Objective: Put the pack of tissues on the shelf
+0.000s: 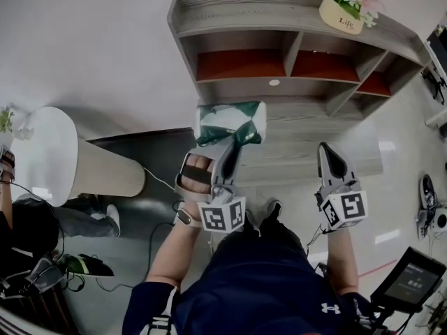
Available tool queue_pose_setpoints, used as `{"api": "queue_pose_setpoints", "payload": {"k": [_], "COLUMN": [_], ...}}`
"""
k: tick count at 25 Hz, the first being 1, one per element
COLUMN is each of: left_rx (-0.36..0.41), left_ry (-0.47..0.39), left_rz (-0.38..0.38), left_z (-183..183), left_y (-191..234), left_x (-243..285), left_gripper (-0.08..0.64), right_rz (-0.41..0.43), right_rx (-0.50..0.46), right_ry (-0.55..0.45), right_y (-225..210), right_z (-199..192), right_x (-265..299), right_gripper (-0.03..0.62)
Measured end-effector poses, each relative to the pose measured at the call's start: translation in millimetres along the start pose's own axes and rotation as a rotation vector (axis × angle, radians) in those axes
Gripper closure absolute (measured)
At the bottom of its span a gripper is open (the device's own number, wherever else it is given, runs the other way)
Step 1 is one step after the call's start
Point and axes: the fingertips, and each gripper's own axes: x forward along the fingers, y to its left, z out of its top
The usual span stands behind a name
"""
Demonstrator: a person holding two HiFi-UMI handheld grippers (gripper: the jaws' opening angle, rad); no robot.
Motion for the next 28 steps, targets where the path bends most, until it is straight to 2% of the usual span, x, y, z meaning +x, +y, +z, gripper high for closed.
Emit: {"api": "queue_pose_setpoints", "payload": {"k": [7, 13, 20, 28], "left_rx": [0.027, 0.056, 0.081, 0.092], "left_ry": [0.007, 0.032, 0.052, 0.059], "left_rz": [0.009, 0.005, 0.051, 0.066], "left_z": [1, 13, -2, -14], "left_y": [3, -1, 18, 28], "left_x": [34, 109, 134, 162], "left_gripper": [0.468, 0.469, 0.469, 0.469], "right_rz": [0.038, 0.085, 0.103, 0.114], "right_rx": [0.023, 0.049, 0.035, 0.031], "right_ry": [-0.004, -0.002, -0.027, -0.016], "right_y": [-13, -62, -58, -59], "right_z": [-4, -10, 4, 6], "right_x": [27, 66, 80, 91], "right_gripper": [0.583, 0.583, 0.583, 0.583]}}
